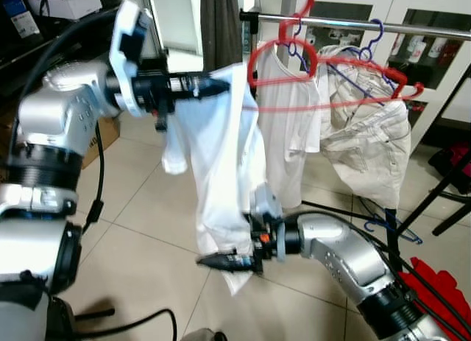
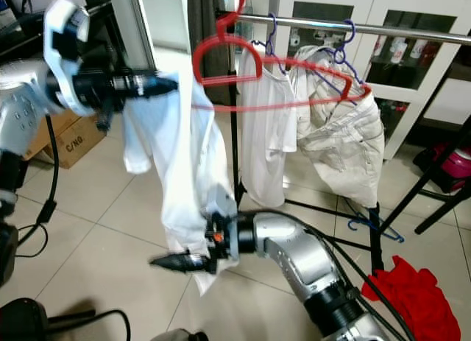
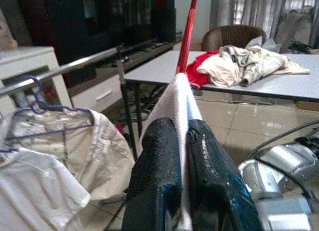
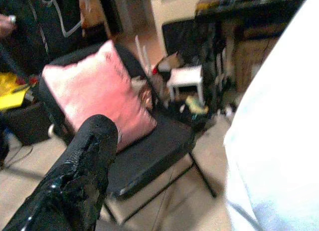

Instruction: Hang hanger

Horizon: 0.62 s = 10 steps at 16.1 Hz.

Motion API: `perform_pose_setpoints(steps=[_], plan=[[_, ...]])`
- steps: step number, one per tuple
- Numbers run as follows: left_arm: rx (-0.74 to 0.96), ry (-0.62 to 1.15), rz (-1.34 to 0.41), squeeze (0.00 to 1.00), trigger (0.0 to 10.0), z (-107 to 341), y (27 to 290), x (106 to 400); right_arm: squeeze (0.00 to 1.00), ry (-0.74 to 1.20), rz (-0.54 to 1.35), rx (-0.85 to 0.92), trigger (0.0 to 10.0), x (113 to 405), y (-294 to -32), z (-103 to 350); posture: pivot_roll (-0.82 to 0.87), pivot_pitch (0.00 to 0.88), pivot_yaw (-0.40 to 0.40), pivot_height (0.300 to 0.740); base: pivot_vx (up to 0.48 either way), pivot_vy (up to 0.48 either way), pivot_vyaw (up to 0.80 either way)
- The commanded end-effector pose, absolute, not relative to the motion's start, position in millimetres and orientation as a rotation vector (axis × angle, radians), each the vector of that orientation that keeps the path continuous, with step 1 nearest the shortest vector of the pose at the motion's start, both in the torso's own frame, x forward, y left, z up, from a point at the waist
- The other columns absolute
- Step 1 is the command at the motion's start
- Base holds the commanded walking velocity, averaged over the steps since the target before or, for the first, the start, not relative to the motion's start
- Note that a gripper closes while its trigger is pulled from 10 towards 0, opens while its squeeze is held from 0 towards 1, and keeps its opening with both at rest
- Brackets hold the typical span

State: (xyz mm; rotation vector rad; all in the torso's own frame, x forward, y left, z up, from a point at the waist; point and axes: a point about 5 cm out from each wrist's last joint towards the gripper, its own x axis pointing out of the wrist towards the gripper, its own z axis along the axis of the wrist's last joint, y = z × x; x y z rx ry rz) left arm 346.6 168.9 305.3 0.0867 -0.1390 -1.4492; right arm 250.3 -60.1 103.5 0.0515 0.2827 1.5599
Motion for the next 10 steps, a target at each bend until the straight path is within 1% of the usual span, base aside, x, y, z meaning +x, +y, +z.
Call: perform_pose_setpoints(steps=[1, 2, 3, 5, 7, 8, 9, 10], plan=[[0.124, -0.187, -1.427, 0.00, 0.0, 319.8, 176.3, 346.1, 0.00, 0.322, 1.582, 0.027, 4.0, 247.3, -63.9, 95.7, -0.06, 0.000, 0.096, 0.740, 0.000, 0.000, 0.00], [0.127, -0.188, -1.423, 0.00, 0.0, 320.5, 177.1, 346.7, 0.00, 0.341, 1.585, 0.026, 2.7, 246.3, -67.3, 92.8, -0.06, 0.000, 0.096, 0.740, 0.000, 0.000, 0.00], [0.133, -0.188, -1.412, 0.00, 0.0, 321.5, 179.9, 348.5, 0.00, 0.397, 1.582, 0.022, 0.0, 243.3, -81.5, 84.0, -0.06, 0.000, 0.096, 0.740, 0.000, 0.000, 0.00], [0.138, -0.182, -1.408, 0.00, 0.0, 320.8, 181.4, 349.2, 0.00, 0.408, 1.567, 0.017, 0.0, 243.7, -89.0, 82.1, -0.06, 0.000, 0.098, 0.740, 0.000, 0.000, 0.00], [0.163, -0.147, -1.390, 0.00, 0.0, 312.7, 187.5, 350.6, 0.00, 0.418, 1.497, 0.010, 0.0, 249.8, -112.3, 82.0, -0.07, 0.000, 0.102, 0.740, 0.000, 0.000, 0.00], [0.167, -0.138, -1.387, 0.00, 0.0, 310.5, 188.6, 350.6, 0.00, 0.420, 1.483, 0.010, 0.0, 250.9, -116.6, 82.4, -0.07, 0.000, 0.102, 0.740, 0.000, 0.000, 0.00], [0.175, -0.116, -1.381, 0.00, 0.0, 304.5, 192.1, 350.5, 0.00, 0.429, 1.451, 0.005, 0.0, 253.2, -129.3, 82.5, -0.07, 0.000, 0.103, 0.740, 0.000, 0.000, 0.00], [0.177, -0.109, -1.379, 0.00, 0.0, 302.5, 193.4, 350.5, 0.00, 0.434, 1.440, 0.001, 0.0, 253.9, -134.1, 82.4, -0.07, 0.000, 0.103, 0.740, 0.000, 0.000, 0.00]])
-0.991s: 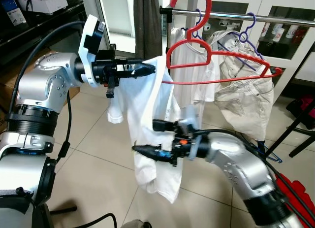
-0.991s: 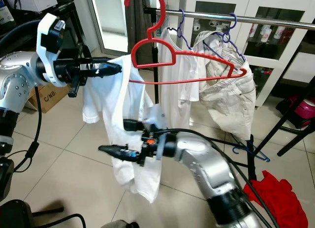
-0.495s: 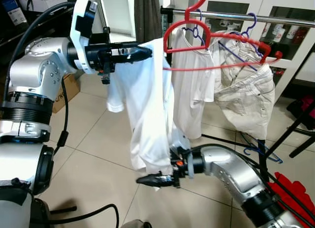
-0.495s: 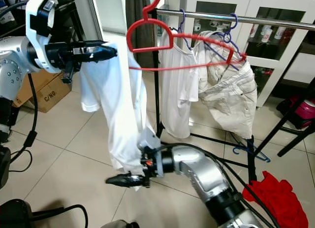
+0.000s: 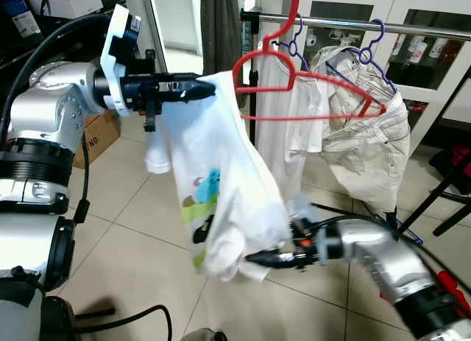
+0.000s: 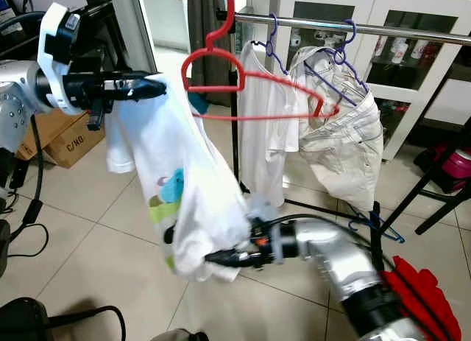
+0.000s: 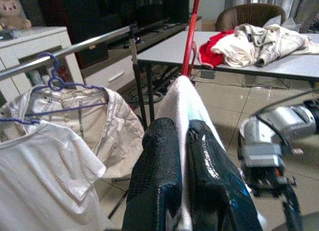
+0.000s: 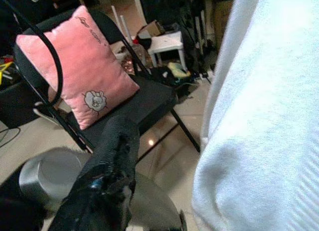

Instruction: Hang hanger

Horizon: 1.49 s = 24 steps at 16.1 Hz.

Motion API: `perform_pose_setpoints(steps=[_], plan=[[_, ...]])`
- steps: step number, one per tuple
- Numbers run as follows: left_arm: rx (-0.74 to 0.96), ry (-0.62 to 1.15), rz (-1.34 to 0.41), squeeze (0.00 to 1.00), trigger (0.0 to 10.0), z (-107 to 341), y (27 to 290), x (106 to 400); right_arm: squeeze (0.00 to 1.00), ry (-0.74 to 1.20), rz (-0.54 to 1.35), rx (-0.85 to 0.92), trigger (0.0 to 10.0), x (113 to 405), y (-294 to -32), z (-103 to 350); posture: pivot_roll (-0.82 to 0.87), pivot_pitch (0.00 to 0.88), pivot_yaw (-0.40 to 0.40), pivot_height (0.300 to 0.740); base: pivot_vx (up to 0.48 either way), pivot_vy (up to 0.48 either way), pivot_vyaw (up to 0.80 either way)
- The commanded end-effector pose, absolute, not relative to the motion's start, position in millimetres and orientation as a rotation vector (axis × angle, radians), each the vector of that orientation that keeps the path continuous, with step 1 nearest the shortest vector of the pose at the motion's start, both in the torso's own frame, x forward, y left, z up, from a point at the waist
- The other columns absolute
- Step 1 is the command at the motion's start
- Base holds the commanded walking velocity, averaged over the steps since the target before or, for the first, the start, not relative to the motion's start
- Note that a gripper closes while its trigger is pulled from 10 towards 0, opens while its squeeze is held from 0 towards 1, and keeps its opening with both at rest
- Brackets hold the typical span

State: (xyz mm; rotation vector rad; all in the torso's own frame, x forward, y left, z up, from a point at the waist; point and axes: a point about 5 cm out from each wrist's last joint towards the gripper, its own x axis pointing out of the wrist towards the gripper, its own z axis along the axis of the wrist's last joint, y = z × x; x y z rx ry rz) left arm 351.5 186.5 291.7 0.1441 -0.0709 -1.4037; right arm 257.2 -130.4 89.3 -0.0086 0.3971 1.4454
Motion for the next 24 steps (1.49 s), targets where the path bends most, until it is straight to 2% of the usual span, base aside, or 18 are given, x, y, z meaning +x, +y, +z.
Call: perform_pose_setpoints(steps=[1, 5, 8, 10, 11, 15, 17, 20, 23, 24], plan=[[0.183, -0.093, -1.373, 0.00, 0.0, 298.0, 197.2, 350.0, 0.00, 0.448, 1.399, -0.004, 0.0, 255.8, -147.9, 81.9, -0.07, 0.000, 0.105, 0.740, 0.000, 0.000, 0.00], [0.194, -0.060, -1.366, 0.00, 0.0, 289.7, 206.9, 346.0, 0.00, 0.459, 1.290, 0.000, 0.0, 261.1, -176.8, 82.6, -0.08, 0.000, 0.106, 0.740, 0.000, 0.000, 0.00], [0.198, -0.040, -1.360, 0.00, 0.0, 282.4, 214.2, 339.5, 0.00, 0.461, 1.143, -0.065, 0.0, 272.3, -204.5, 84.7, -0.08, 0.000, 0.106, 0.740, 0.000, 0.000, 0.00], [0.197, -0.017, -1.360, 0.00, 0.0, 274.5, 218.8, 329.9, 0.00, 0.425, 0.973, -0.147, 0.0, 284.7, -228.3, 88.8, -0.09, 0.000, 0.112, 0.740, 0.000, 0.000, 0.00], [0.198, -0.011, -1.360, 0.00, 0.0, 273.0, 219.6, 328.1, 0.00, 0.414, 0.947, -0.153, 0.0, 286.7, -231.4, 89.8, -0.09, 0.000, 0.112, 0.740, 0.000, 0.000, 0.00], [0.186, 0.086, -1.327, 0.00, 0.0, 249.6, 234.2, 302.4, 0.00, 0.323, 0.643, -0.247, 0.0, 304.9, -266.7, 102.6, -0.09, 0.000, 0.118, 0.740, 0.000, 0.000, 0.00], [0.215, 0.132, -1.278, 0.00, 0.0, 235.5, 240.5, 294.1, 0.00, 0.270, 0.546, -0.240, 0.0, 311.5, -275.2, 109.6, -0.09, 0.000, 0.118, 0.740, 0.000, 0.000, 0.00], [0.338, 0.232, -1.191, 0.00, 0.0, 212.8, 250.2, 289.5, 0.00, 0.221, 0.516, -0.262, 0.0, 317.8, -277.1, 119.0, -0.08, 0.000, 0.109, 0.740, 0.000, 0.000, 0.00], [0.390, 0.289, -1.207, 0.00, 0.0, 197.9, 244.0, 284.1, 0.00, 0.165, 0.523, -0.290, 0.0, 325.6, -272.8, 131.1, -0.08, 0.000, 0.106, 0.740, 0.000, 0.000, 0.00], [0.416, 0.280, -1.164, 0.00, 0.0, 193.3, 240.7, 289.7, 0.00, 0.143, 0.549, -0.309, 0.0, 328.2, -268.0, 137.0, -0.08, 0.000, 0.104, 0.740, 0.000, 0.000, 0.00]])
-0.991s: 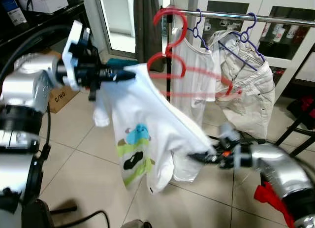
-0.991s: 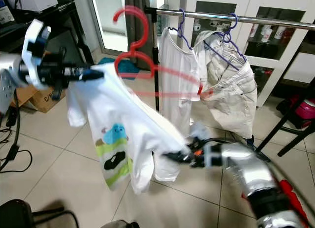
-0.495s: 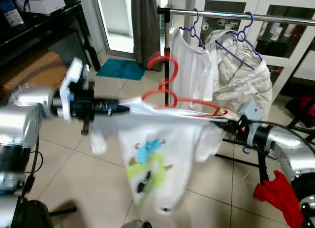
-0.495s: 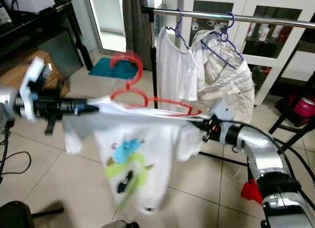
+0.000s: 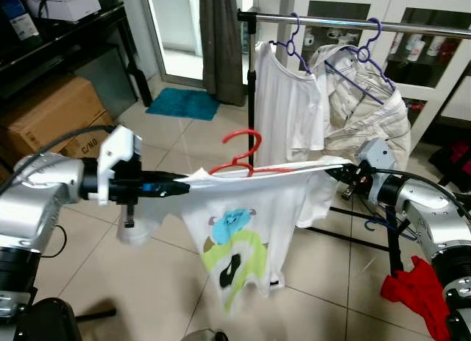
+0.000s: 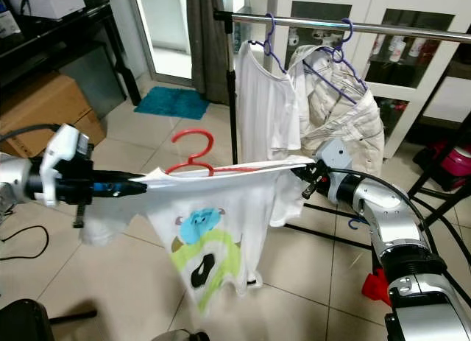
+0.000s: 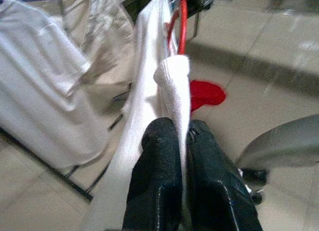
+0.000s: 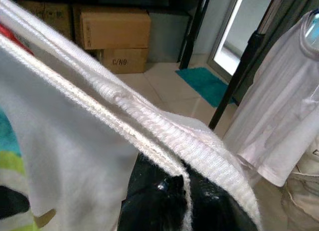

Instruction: Hang hanger

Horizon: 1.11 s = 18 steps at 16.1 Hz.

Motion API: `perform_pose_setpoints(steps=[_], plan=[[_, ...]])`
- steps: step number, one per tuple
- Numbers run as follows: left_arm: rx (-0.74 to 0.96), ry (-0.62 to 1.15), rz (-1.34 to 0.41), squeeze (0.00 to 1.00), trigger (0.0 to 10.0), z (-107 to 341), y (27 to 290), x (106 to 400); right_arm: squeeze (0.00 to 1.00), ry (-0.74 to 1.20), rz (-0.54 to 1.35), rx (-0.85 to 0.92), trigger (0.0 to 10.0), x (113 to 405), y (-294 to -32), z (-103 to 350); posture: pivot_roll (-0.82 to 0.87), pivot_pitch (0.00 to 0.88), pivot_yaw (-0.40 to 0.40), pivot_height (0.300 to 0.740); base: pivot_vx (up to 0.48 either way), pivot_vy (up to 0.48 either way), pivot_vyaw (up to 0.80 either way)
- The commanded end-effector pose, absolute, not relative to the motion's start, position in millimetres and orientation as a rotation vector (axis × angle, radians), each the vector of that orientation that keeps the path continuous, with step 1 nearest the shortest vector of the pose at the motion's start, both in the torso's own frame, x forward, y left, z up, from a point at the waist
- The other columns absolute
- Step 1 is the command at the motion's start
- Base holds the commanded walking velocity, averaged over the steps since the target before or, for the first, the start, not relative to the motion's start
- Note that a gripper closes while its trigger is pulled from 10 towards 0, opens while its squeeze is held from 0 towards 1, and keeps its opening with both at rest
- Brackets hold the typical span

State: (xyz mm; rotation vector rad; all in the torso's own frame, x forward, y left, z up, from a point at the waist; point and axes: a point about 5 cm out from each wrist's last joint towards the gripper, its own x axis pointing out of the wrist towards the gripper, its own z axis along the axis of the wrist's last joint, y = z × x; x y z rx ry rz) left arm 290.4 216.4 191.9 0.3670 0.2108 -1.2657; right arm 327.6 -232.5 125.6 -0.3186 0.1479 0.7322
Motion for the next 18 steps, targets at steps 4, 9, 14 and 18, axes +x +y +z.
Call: perform_pose_setpoints(steps=[4, 9, 14, 18], plan=[[0.493, 0.229, -1.059, 0.00, 0.0, 183.6, 224.3, 310.7, 0.00, 0.130, 0.657, -0.375, 0.0, 327.0, -250.1, 144.9, -0.09, 0.000, 0.111, 0.740, 0.000, 0.000, 0.00], [0.402, 0.132, -1.054, 0.00, 0.0, 171.4, 184.9, 331.2, 0.00, 0.165, 0.689, -0.362, 0.0, 317.0, -244.0, 147.3, -0.10, 0.000, 0.121, 0.740, 0.000, 0.000, 0.00], [0.318, 0.087, -1.132, 0.00, 0.0, 166.3, 153.8, 343.3, 0.00, 0.141, 0.773, -0.343, 0.0, 302.9, -208.6, 144.8, -0.12, 0.000, 0.125, 0.740, 0.000, 0.000, 0.00], [0.310, 0.052, -1.113, 0.00, 0.0, 177.1, 151.3, 355.5, 0.00, 0.152, 0.814, -0.324, 0.0, 291.8, -187.5, 139.0, -0.13, 0.000, 0.122, 0.740, 0.000, 0.000, 0.00]])
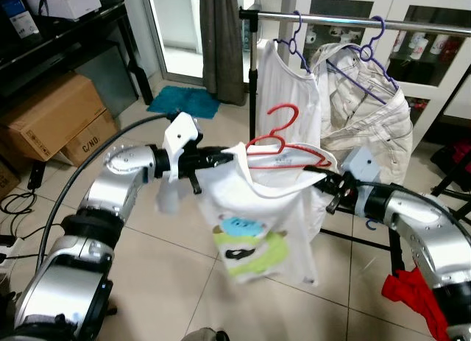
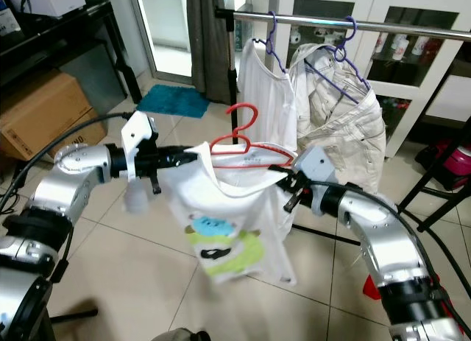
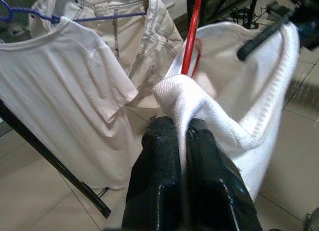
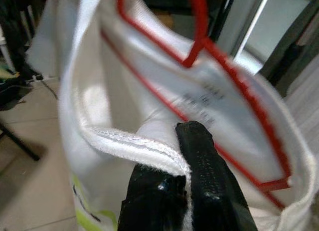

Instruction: Hang hanger

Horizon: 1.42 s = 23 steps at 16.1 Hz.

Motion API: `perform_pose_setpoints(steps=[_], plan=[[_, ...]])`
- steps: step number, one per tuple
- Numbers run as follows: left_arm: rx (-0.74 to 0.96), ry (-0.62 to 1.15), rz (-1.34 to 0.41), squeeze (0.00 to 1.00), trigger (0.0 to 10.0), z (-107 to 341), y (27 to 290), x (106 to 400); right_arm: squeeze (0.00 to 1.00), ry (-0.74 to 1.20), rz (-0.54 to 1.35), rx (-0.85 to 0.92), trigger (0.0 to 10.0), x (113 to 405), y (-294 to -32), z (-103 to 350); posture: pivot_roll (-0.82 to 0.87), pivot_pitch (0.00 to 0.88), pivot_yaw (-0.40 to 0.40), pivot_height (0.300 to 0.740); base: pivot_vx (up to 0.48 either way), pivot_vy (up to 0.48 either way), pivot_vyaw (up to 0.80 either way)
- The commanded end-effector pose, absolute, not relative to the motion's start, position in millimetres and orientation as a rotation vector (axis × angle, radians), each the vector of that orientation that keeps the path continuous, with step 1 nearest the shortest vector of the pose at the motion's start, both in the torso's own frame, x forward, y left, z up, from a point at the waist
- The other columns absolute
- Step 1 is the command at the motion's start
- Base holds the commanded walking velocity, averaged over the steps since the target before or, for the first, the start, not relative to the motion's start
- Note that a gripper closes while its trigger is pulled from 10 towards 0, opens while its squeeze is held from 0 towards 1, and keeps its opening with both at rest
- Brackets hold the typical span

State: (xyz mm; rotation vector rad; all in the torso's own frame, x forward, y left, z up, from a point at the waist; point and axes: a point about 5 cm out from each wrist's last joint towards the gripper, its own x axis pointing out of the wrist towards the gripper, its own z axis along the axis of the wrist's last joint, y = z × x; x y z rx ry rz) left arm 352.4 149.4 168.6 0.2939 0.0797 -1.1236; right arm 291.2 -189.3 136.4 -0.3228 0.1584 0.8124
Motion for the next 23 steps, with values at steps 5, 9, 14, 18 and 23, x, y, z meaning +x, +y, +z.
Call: perform_pose_setpoints(steps=[5, 9, 14, 18, 23], plan=[[0.346, -0.008, -1.051, 0.00, 0.0, 204.4, 172.5, 366.9, 0.00, 0.218, 0.847, -0.338, 0.0, 281.2, -171.8, 118.7, -0.12, 0.000, 0.114, 0.740, 0.000, 0.000, 0.00], [0.364, 0.121, -1.219, 0.00, 0.0, 173.2, 161.7, 350.1, 0.00, 0.191, 0.788, -0.428, 0.0, 295.1, -183.7, 134.5, -0.13, 0.000, 0.115, 0.740, 0.000, 0.000, 0.00], [0.484, 0.304, -1.240, 0.00, 0.0, 136.0, 161.5, 341.1, 0.00, 0.198, 0.796, -0.607, 0.0, 306.4, -204.2, 158.8, -0.14, 0.000, 0.114, 0.740, 0.000, 0.000, 0.00], [0.514, 0.336, -1.130, 0.00, 0.0, 120.0, 152.2, 346.1, 0.00, 0.164, 0.825, -0.644, 0.0, 309.9, -198.8, 172.3, -0.14, 0.000, 0.102, 0.740, 0.000, 0.000, 0.00], [0.385, 0.136, -0.958, 0.00, 0.0, 142.5, 141.7, 364.3, 0.00, 0.164, 0.887, -0.640, 0.0, 299.8, -188.1, 167.8, -0.15, 0.000, 0.106, 0.740, 0.000, 0.000, 0.00]])
